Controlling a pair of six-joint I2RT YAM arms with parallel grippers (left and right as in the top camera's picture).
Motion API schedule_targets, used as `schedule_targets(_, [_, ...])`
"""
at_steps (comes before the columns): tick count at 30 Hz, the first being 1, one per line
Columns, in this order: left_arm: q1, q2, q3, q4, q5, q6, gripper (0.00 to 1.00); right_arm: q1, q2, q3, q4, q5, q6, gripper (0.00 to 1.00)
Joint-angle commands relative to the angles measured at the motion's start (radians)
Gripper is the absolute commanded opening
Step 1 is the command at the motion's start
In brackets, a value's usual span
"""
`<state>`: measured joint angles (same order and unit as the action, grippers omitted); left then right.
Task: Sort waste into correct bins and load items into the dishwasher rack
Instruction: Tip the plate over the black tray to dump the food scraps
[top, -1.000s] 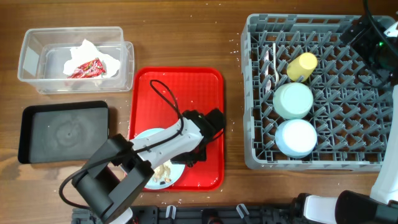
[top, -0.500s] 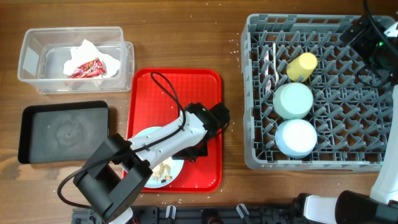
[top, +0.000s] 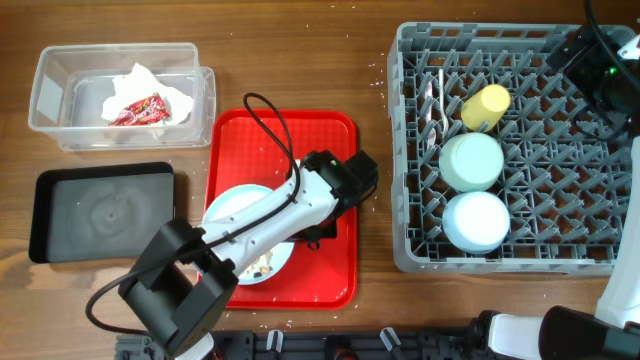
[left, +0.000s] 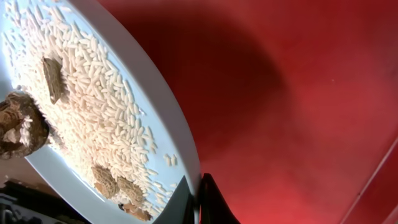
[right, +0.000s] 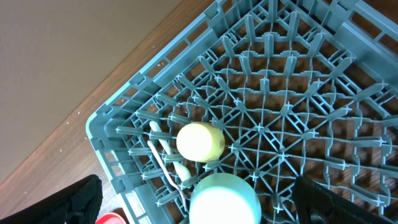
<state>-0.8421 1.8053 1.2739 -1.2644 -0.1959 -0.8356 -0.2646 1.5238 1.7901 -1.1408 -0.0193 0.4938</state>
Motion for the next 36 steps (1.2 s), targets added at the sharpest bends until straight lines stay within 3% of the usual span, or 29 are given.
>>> schedule_targets(1, [0.041, 0.008, 0.078, -0.072, -0.109, -0.016, 0.04, 0.002, 0.004, 0.001, 0.003, -0.007, 0.006, 1.0])
schedule_targets(9, [0.315, 0.007, 0.255, -0.098, -0.192, 0.164, 0.04, 0.002, 0.004, 0.001, 0.002, -0.007, 0.006, 1.0])
schedule_targets(15, [0.572, 0.007, 0.324, -0.027, -0.171, 0.253, 0.04, 0.002, 0.004, 0.001, 0.003, -0.007, 0.006, 1.0])
schedule_targets(21, [0.826, 0.006, 0.325, 0.144, 0.039, 0.253, 0.04, 0.002, 0.004, 0.001, 0.003, -0.007, 0.006, 1.0])
schedule_targets(26, [1.025, 0.006, 0.325, 0.184, 0.219, 0.253, 0.04, 0.002, 0.004, 0.001, 0.003, -0.007, 0.006, 1.0])
schedule_targets(29, [1.152, -0.029, 0.325, 0.176, 0.456, 0.253, 0.04, 0.002, 0.004, 0.001, 0.003, -0.007, 0.006, 1.0])
schedule_targets(36, [1.424, -0.083, 0.319, 0.126, 0.842, 0.343, 0.04, 0.002, 0.004, 0.001, 0.003, -0.007, 0.006, 1.0])
